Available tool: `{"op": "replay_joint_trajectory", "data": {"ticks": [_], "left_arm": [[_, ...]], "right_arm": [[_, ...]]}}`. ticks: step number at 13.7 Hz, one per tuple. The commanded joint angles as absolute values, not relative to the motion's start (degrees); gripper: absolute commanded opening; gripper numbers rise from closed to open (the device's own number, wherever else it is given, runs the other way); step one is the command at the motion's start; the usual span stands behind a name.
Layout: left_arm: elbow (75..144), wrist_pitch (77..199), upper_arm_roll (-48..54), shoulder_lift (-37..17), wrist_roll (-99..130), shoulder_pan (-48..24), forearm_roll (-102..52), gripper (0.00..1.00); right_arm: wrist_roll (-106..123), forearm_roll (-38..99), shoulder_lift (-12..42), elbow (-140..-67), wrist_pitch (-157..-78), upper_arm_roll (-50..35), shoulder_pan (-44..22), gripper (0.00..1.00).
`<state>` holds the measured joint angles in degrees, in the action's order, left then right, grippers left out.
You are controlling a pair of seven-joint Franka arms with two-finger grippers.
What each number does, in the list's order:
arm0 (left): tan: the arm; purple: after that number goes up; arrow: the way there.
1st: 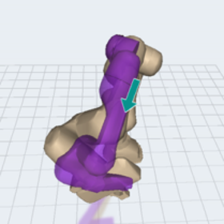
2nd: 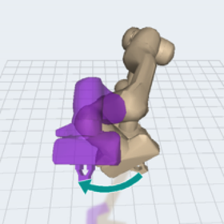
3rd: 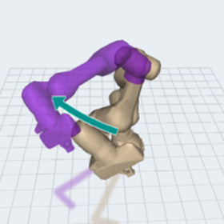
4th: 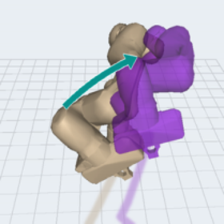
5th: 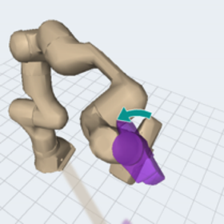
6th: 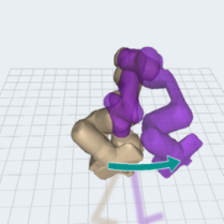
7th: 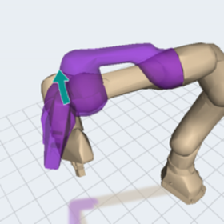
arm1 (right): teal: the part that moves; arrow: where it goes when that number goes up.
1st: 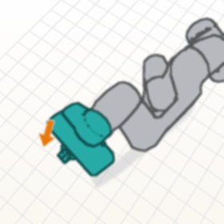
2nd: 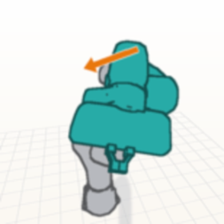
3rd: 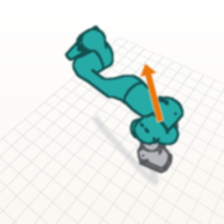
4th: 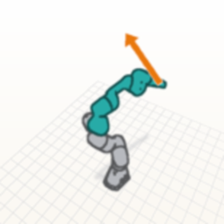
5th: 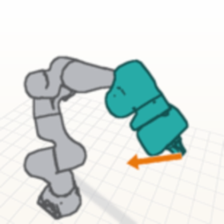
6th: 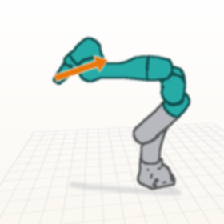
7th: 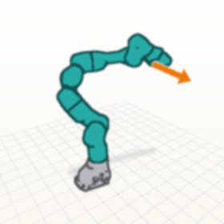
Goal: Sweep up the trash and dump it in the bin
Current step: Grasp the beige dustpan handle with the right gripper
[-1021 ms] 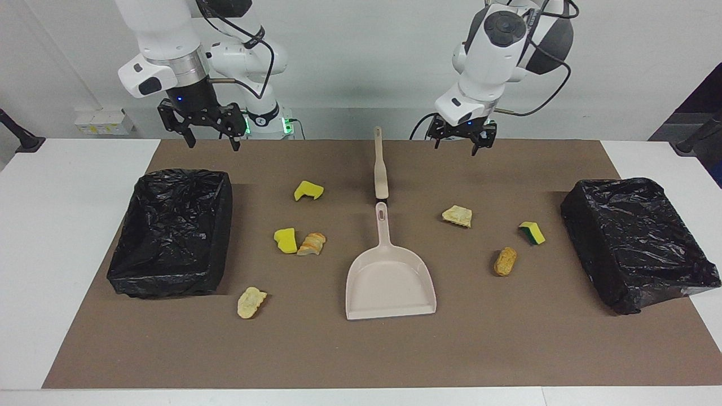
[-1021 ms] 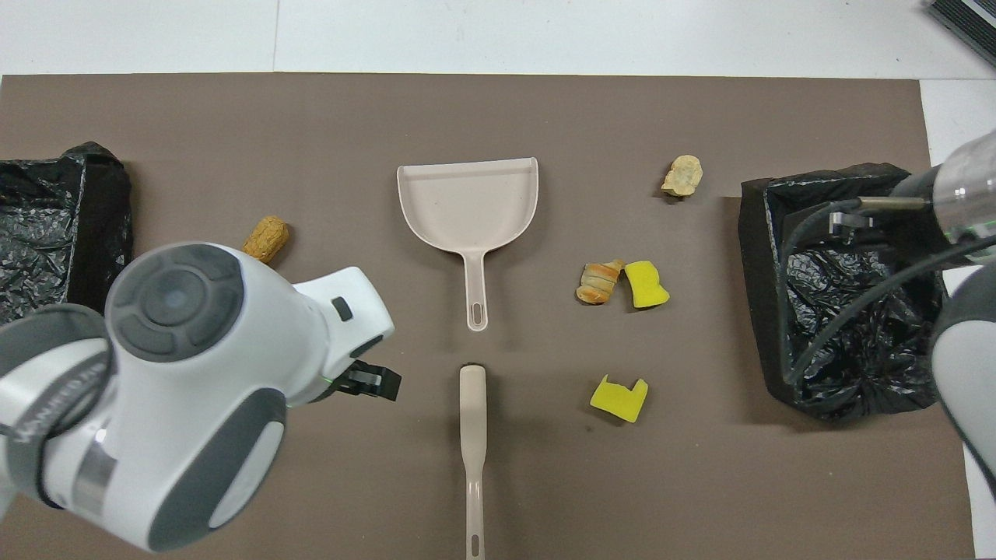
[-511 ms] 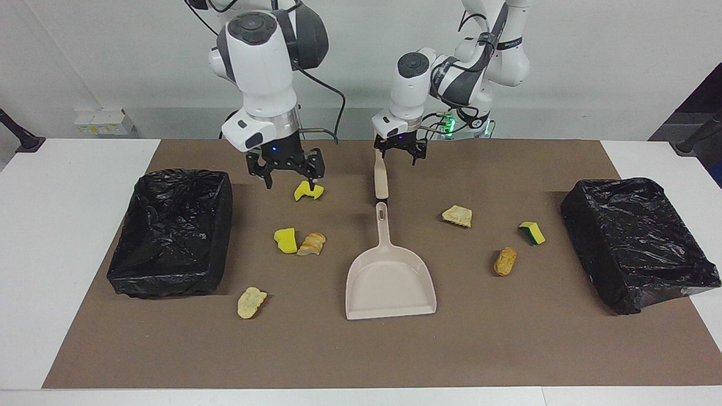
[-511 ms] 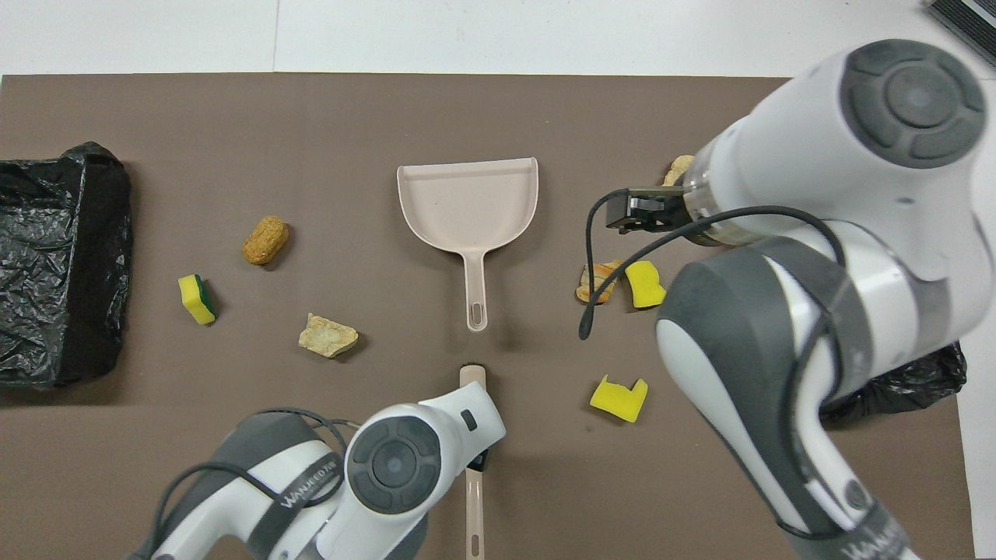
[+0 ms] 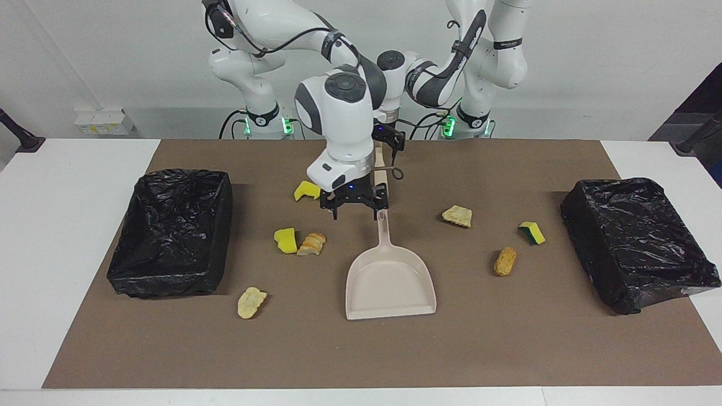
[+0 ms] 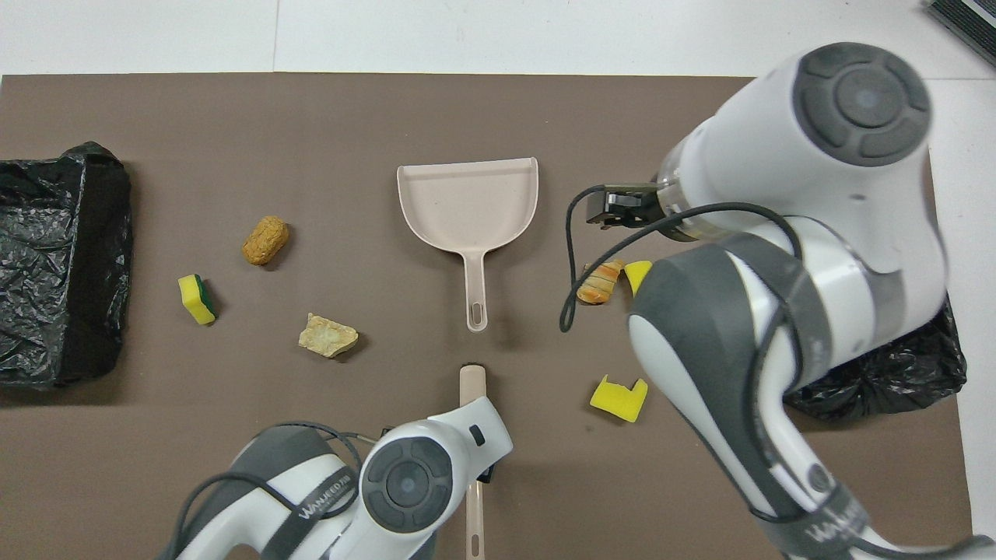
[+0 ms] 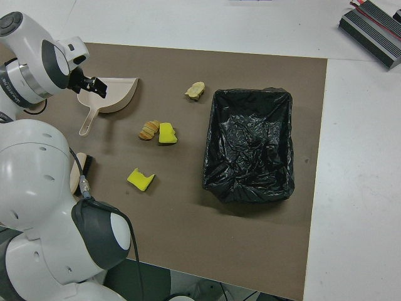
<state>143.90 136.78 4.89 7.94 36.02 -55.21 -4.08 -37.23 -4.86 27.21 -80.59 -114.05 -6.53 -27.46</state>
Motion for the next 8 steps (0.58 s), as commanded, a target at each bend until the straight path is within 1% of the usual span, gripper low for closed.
{"op": "replay_joint_trajectory", "data": {"ticks": [1,2,3,4,5,7,8], "left_arm": [[147.6,138.3,3.8,11.8,36.6,-56.4,-4.7,1.00],[147.7,138.5,3.7,11.8,36.6,-56.4,-4.7,0.96],[148.0,139.9,3.7,11.9,36.6,-56.3,-4.7,0.91],[149.2,142.2,3.7,12.3,36.7,-56.3,-4.7,0.89],[150.8,145.1,3.8,12.8,36.7,-56.3,-4.7,0.87],[151.6,146.7,3.8,13.2,36.7,-56.4,-4.7,0.83],[151.6,146.8,3.8,13.2,36.7,-56.4,-4.7,0.79]], "right_arm": [[-39.7,-5.8,32.2,-79.5,-118.7,-6.6,-30.2,1.00],[-40.0,-4.9,32.7,-81.4,-121.4,-6.6,-30.8,1.00],[-39.9,-5.3,32.7,-84.8,-124.1,-6.6,-30.4,1.00],[-39.9,-5.5,32.3,-87.9,-126.5,-6.6,-30.3,1.00],[-40.0,-5.5,32.3,-89.6,-128.9,-6.6,-30.6,1.00],[-39.6,-6.0,32.1,-90.3,-128.8,-6.5,-30.3,1.00],[-39.7,-6.1,32.2,-89.9,-128.9,-6.5,-30.2,1.00]]}}
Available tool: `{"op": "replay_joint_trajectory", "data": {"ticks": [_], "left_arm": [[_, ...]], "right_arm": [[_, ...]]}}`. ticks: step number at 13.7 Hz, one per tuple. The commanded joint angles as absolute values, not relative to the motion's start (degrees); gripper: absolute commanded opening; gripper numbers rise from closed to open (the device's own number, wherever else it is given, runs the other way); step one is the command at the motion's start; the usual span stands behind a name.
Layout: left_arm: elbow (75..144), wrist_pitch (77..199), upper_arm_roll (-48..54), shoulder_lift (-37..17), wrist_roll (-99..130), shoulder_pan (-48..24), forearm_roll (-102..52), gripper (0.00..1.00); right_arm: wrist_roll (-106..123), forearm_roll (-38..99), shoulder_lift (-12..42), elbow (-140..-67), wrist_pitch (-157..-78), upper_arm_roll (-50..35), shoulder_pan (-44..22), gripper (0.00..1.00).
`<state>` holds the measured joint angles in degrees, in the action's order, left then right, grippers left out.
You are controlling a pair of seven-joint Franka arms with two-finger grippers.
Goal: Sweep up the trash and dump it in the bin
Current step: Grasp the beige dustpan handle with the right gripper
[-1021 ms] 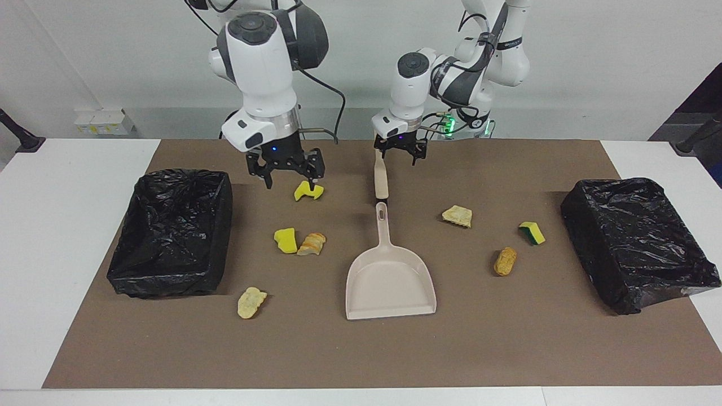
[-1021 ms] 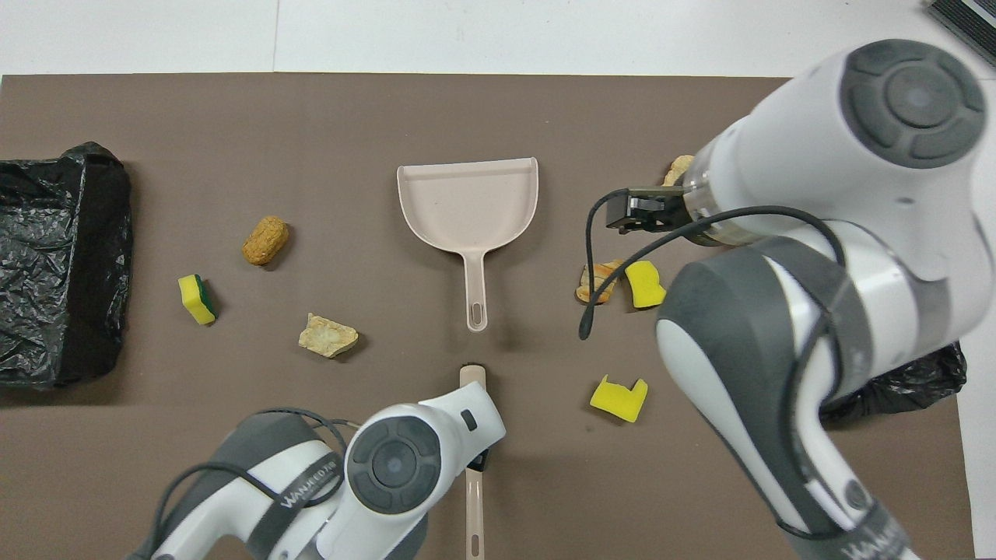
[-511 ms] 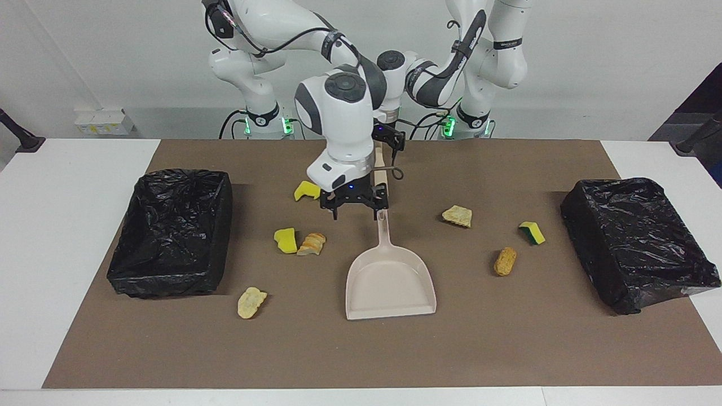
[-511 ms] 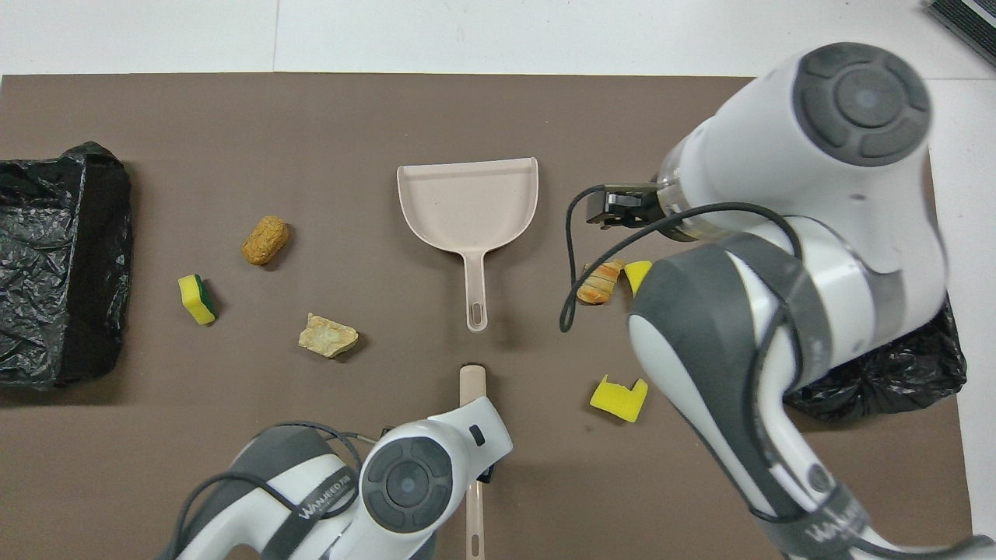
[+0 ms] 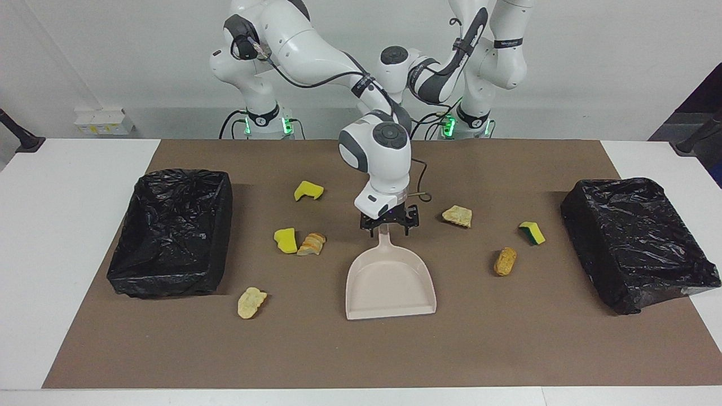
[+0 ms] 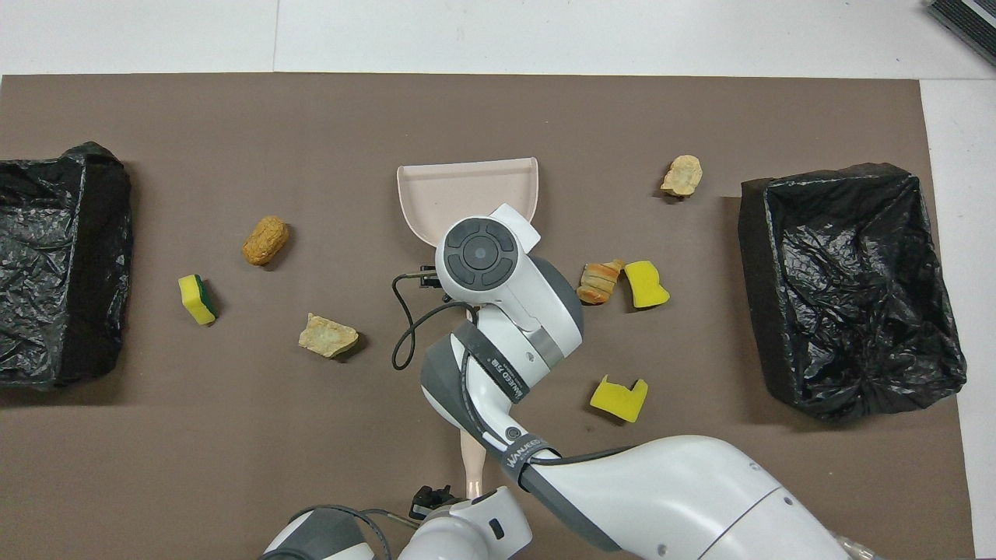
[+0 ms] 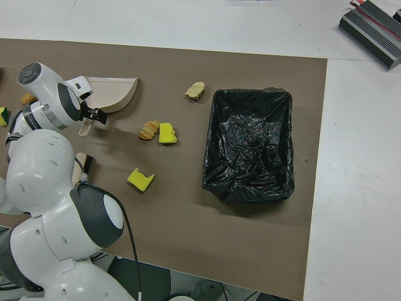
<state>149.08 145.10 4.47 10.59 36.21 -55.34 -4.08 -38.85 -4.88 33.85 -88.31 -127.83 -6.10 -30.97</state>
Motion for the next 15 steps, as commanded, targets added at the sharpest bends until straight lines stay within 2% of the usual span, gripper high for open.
{"op": "replay_joint_trajectory", "data": {"ticks": [1,3,5,6,7,8,9,10,11,14,15], "left_arm": [[151.6,146.9,3.8,13.2,36.7,-56.4,-4.7,0.74],[151.6,147.0,4.3,13.3,36.7,-56.4,-4.7,0.74],[151.7,146.8,4.6,14.2,37.2,-56.4,-4.6,0.73],[151.7,146.8,4.8,14.4,37.2,-56.5,-4.6,0.73],[151.8,146.8,4.9,14.4,37.2,-56.4,-4.4,0.69],[151.8,146.8,4.9,14.4,37.2,-56.4,-4.3,0.61],[151.9,146.8,4.9,14.5,37.2,-56.4,-4.2,0.43],[151.9,146.6,4.9,14.5,37.1,-56.4,-4.1,0.19],[151.8,146.4,4.9,14.4,37.1,-56.2,-4.0,0.00],[151.6,144.9,4.8,14.7,36.9,-55.3,-4.0,0.00],[150.7,141.9,4.7,15.5,36.8,-53.4,-4.0,0.00]], "right_arm": [[-39.7,-6.1,32.1,-89.8,-129.4,-6.5,-30.3,1.00],[-39.5,-6.1,31.4,-89.8,-129.4,-6.5,-30.2,1.00],[-39.7,-6.1,31.3,-89.8,-129.5,-6.6,-30.3,0.86],[-39.5,-6.0,31.3,-89.7,-129.7,-6.6,-30.2,0.60],[-39.3,-5.9,31.3,-89.5,-129.8,-6.6,-30.1,0.20],[-39.2,-5.7,30.6,-89.5,-129.7,-6.5,-29.9,0.00],[-38.8,-5.6,30.3,-89.6,-129.6,-6.6,-29.4,0.00],[-38.7,-5.6,30.2,-89.7,-129.6,-6.6,-29.4,0.00],[-38.1,-5.7,30.1,-89.6,-129.2,-6.6,-29.5,0.00],[-27.2,-5.5,25.7,-89.6,-127.5,-6.6,-27.4,0.00],[-19.4,-5.0,24.2,-89.5,-124.6,-6.6,-25.8,0.00]]}}
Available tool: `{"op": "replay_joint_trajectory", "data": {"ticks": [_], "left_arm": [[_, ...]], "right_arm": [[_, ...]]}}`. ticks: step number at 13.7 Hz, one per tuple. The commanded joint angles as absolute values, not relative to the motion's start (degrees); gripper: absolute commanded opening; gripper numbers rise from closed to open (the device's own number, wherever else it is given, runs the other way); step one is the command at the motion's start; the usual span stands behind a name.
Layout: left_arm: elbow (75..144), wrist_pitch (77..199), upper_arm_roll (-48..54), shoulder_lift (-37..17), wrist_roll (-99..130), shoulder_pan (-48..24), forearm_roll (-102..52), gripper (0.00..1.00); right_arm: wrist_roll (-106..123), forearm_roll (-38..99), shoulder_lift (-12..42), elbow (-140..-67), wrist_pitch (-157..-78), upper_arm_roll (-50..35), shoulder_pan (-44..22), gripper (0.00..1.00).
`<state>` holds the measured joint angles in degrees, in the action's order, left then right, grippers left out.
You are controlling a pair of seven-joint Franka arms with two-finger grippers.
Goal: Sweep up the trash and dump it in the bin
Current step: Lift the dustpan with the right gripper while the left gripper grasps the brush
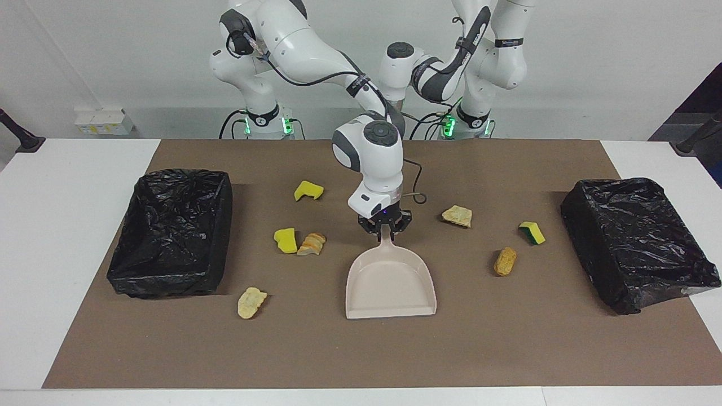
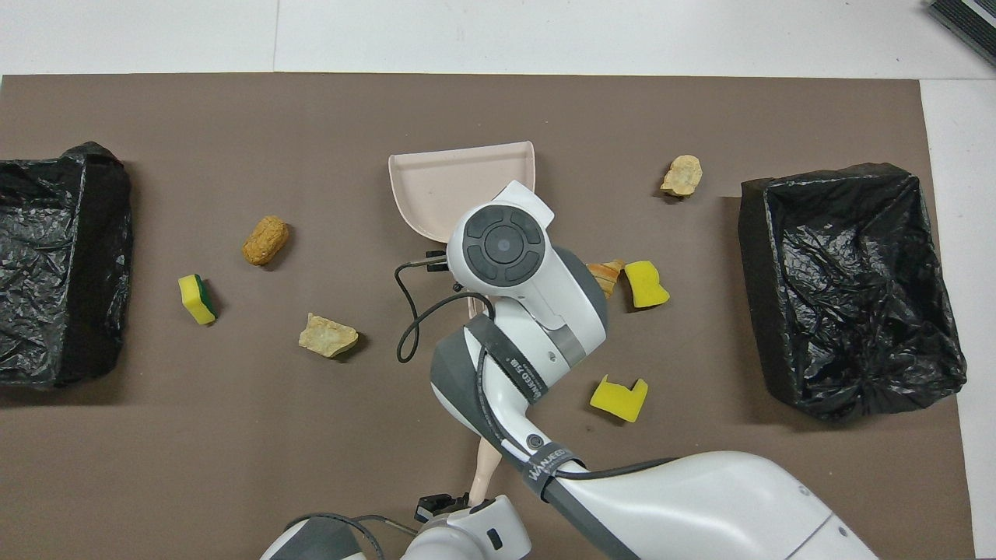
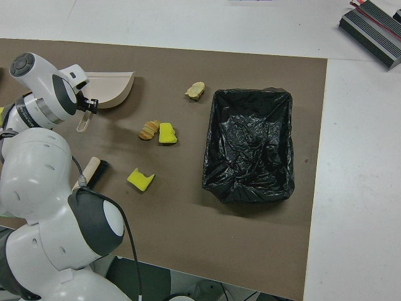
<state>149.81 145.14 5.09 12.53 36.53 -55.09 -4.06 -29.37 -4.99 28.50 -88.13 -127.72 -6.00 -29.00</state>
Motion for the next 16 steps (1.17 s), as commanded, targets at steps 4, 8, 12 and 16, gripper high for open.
{"op": "replay_joint_trajectory", "data": {"ticks": [4,8,12,16], "left_arm": [[147.9,132.7,4.7,19.1,36.8,-45.4,-4.0,0.00],[142.5,124.4,4.8,19.8,30.8,-32.4,-1.1,0.00],[140.3,123.1,4.9,18.6,17.4,-17.6,-1.1,0.00],[134.2,122.5,4.9,13.0,3.6,-4.2,0.7,0.00]], "right_arm": [[4.9,-5.0,21.1,-88.9,-115.3,-6.6,-23.1,0.00],[23.3,-6.6,22.6,-83.9,-107.3,-6.5,-20.7,0.00],[44.4,-6.1,22.8,-85.2,-107.8,-6.5,-18.9,0.00],[61.8,-5.5,22.8,-86.0,-108.8,-6.5,-17.1,0.00]]}}
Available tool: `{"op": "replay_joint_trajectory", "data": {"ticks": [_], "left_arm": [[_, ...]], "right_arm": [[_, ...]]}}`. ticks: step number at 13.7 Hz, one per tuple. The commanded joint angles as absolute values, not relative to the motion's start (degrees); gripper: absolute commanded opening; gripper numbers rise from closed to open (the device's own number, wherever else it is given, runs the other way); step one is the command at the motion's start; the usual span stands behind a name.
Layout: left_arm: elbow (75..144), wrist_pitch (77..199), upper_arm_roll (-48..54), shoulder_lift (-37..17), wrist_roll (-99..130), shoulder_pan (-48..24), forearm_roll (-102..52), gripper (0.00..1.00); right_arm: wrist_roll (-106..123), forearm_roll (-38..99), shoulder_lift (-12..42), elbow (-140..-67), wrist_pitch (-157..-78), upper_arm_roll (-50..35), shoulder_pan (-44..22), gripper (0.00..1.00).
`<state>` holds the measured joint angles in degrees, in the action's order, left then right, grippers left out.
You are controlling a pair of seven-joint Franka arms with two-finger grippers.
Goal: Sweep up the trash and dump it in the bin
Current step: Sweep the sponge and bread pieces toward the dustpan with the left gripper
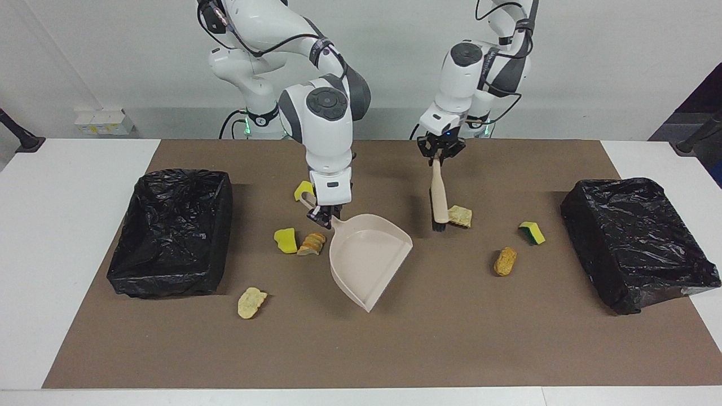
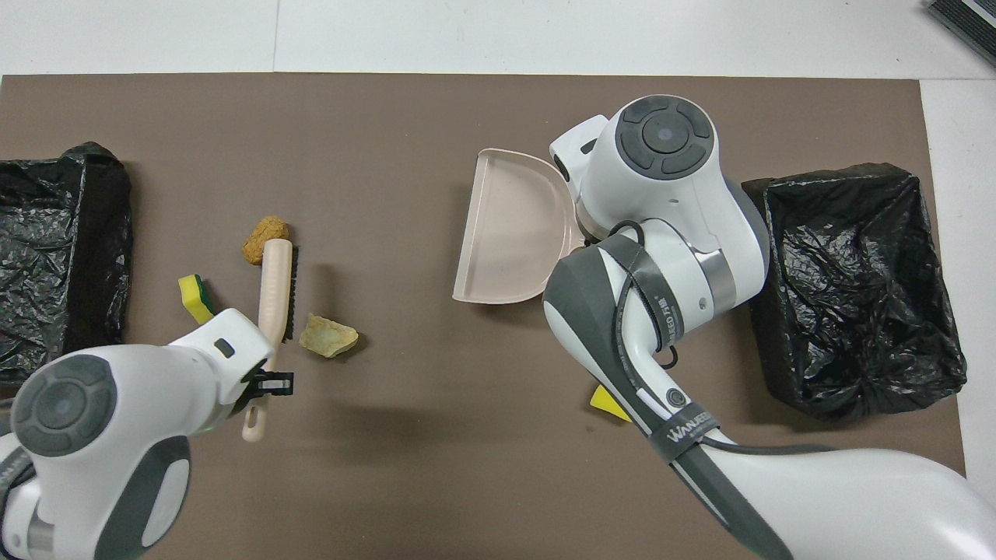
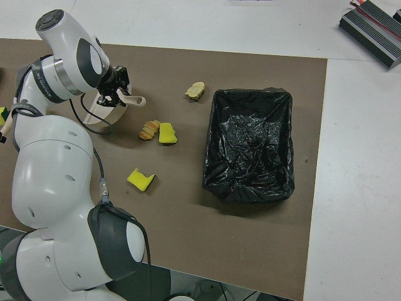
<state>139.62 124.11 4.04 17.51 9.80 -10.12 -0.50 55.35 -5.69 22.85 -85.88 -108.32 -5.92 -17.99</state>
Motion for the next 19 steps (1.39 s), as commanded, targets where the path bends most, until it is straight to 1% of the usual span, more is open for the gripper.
{"op": "replay_joint_trajectory", "data": {"ticks": [1,2,4,6,8,11,13,17,19], "left_arm": [[132.9,122.6,4.9,12.0,-0.7,-0.6,0.7,0.00],[132.8,123.0,4.8,11.7,-4.1,2.3,0.7,0.00],[132.9,123.4,4.8,11.6,-8.9,7.0,0.7,0.00],[133.1,123.5,4.9,10.0,-12.9,11.5,0.7,0.00],[134.0,124.0,4.9,8.1,-14.3,12.9,0.7,0.00],[134.9,124.0,5.0,8.0,-11.9,10.7,0.7,0.00],[135.1,125.8,5.0,7.0,-7.7,7.1,0.7,0.00],[135.1,127.4,5.1,6.6,-3.7,2.1,0.5,0.00],[135.2,127.4,5.1,6.5,-0.1,-1.3,0.4,0.00]], "right_arm": [[64.7,-5.5,22.8,-86.2,-108.5,-6.5,-17.0,0.00],[66.7,-5.5,23.1,-86.8,-109.1,-6.6,-16.4,0.00],[66.8,-5.6,23.7,-86.6,-110.6,-6.7,-17.1,0.00],[67.1,-5.7,25.4,-86.4,-111.7,-6.9,-17.3,0.00],[66.7,-5.6,26.8,-86.1,-112.6,-7.5,-17.9,0.00],[66.7,-6.4,27.2,-87.0,-113.3,-7.5,-18.4,0.00],[67.3,-6.5,26.5,-89.2,-115.4,-7.5,-18.4,0.00],[68.2,-6.4,25.9,-90.3,-115.4,-7.5,-18.4,0.00],[68.3,-6.1,24.6,-93.0,-115.7,-7.5,-18.4,0.00]]}}
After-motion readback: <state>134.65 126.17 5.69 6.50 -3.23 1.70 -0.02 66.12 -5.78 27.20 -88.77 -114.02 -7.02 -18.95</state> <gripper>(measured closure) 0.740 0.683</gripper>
